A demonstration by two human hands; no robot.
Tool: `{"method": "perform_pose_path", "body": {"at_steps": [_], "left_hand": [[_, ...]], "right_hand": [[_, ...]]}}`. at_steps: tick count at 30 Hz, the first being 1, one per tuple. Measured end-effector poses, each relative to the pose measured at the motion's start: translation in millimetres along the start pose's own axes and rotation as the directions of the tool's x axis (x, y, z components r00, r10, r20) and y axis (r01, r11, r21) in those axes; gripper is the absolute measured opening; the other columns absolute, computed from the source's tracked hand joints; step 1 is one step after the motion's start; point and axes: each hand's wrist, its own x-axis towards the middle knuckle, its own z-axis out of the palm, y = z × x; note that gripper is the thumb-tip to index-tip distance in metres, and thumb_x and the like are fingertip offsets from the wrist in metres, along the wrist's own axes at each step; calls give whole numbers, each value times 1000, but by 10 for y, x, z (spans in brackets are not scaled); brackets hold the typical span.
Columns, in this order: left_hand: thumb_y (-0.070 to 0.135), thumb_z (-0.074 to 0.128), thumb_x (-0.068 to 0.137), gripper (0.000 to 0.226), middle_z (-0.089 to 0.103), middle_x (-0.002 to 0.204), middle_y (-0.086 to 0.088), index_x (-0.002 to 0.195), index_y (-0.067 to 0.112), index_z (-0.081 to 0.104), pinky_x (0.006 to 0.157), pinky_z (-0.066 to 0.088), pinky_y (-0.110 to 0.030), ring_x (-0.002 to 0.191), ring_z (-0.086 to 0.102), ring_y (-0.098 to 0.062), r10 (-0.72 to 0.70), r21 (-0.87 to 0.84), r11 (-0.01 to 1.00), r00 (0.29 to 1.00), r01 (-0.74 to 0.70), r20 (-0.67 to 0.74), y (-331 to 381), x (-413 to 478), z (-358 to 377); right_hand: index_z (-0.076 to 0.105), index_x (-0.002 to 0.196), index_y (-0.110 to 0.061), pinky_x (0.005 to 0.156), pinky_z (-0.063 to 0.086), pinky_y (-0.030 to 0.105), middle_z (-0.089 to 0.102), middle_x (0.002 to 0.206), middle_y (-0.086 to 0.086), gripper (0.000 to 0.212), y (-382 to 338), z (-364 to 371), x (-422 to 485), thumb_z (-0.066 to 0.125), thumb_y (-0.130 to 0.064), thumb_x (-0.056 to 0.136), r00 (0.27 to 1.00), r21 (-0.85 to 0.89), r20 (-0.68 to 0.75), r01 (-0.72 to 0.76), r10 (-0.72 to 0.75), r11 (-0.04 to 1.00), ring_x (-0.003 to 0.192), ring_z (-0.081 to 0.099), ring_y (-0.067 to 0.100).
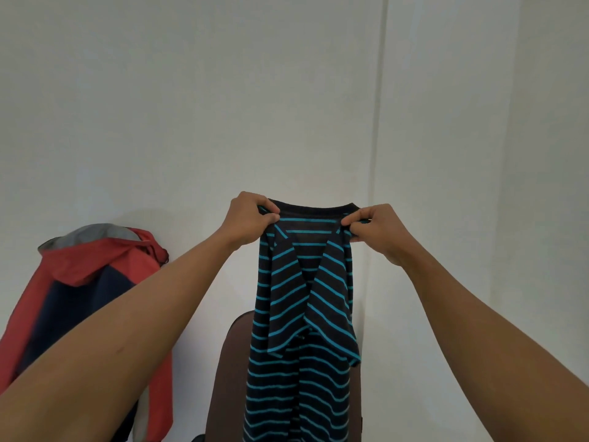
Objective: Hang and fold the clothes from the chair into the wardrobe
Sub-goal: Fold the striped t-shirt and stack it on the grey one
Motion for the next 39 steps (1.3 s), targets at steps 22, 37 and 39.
{"method": "perform_pose_path", "body": {"at_steps": [22, 37, 39], "left_hand": [[18, 90, 69, 35, 73, 99, 6, 100, 22, 74, 77, 60, -23, 86, 73, -8, -212, -38, 970, 913, 239, 349, -766, -1462, 276], [14, 93, 65, 36, 71, 96, -5, 94, 15, 71, 65, 63, -36, 78, 73, -17, -737, 199, 638, 516, 744, 437, -2983, -2006, 1958], [15, 93, 65, 36, 70, 92, -3, 93, 14, 70, 63, 63, -37, 75, 72, -18, -793, 206, 578, 484, 790, 369, -3387, -2138, 2325]], "right_hand": [[74, 102, -21, 76, 61, 26, 71, 102, -6, 26, 922, 598, -1360, 84, -20, 78, 966, -48, 120, -224, 228, 973, 88, 72, 8], [73, 106, -7, 81, 61, 40, 70, 100, 4, 22, 3451, 1862, -1472, 77, -9, 85, 647, -278, 360, -614, 673, 739, 94, 70, 21], [73, 108, -9, 92, 57, 35, 69, 103, 1, 23, 3997, 2088, -1511, 77, -11, 86, 625, -317, 361, -617, 693, 721, 102, 67, 21]]}}
